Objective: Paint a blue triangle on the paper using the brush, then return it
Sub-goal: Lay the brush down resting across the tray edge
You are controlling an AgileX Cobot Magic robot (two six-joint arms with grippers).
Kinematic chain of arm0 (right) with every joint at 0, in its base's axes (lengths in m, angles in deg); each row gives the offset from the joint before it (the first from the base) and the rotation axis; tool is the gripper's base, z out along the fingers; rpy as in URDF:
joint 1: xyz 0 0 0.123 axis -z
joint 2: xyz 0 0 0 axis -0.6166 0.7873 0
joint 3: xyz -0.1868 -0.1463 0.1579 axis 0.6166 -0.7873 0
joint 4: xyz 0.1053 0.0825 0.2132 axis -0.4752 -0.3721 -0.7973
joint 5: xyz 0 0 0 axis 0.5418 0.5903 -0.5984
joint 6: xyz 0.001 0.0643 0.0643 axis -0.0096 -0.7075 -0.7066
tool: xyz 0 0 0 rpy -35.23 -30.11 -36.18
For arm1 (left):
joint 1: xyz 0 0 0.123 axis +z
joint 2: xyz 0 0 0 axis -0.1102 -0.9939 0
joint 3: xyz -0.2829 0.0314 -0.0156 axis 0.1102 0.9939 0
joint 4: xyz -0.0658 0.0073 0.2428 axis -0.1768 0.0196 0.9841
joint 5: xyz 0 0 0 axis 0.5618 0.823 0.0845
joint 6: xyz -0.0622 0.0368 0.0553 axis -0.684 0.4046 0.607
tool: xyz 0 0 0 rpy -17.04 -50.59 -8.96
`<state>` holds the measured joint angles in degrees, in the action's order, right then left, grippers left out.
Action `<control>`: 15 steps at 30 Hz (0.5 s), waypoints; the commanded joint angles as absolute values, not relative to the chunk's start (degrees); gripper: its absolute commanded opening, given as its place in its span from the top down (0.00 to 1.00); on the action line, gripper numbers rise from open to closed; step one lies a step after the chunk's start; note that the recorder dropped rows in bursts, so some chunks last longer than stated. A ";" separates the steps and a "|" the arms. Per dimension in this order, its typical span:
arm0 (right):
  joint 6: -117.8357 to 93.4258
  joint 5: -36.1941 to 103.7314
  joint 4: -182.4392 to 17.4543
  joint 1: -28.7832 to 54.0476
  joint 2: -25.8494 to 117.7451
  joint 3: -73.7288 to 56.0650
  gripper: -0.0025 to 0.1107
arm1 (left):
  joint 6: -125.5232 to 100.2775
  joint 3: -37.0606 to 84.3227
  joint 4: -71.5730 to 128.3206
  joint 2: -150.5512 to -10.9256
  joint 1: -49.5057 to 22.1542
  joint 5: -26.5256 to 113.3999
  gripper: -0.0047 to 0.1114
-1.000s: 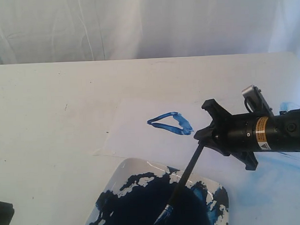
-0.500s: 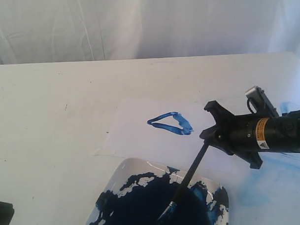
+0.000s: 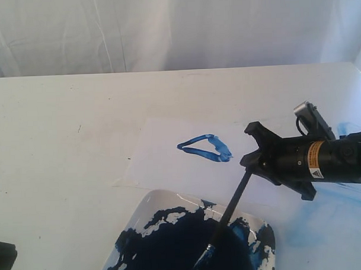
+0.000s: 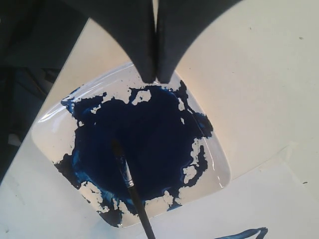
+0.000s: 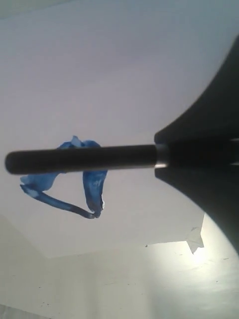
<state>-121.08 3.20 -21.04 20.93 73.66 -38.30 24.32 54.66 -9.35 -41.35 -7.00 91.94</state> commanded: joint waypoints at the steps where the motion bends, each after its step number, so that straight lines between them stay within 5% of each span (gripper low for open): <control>1: -118.67 1.51 -21.21 20.98 73.70 -38.39 0.98 | 23.87 55.16 -10.52 -41.05 -6.92 92.31 0.96; 15: -116.01 0.11 -21.21 20.98 73.70 -38.39 0.81 | 23.87 55.16 -10.52 -41.05 -6.92 92.31 0.96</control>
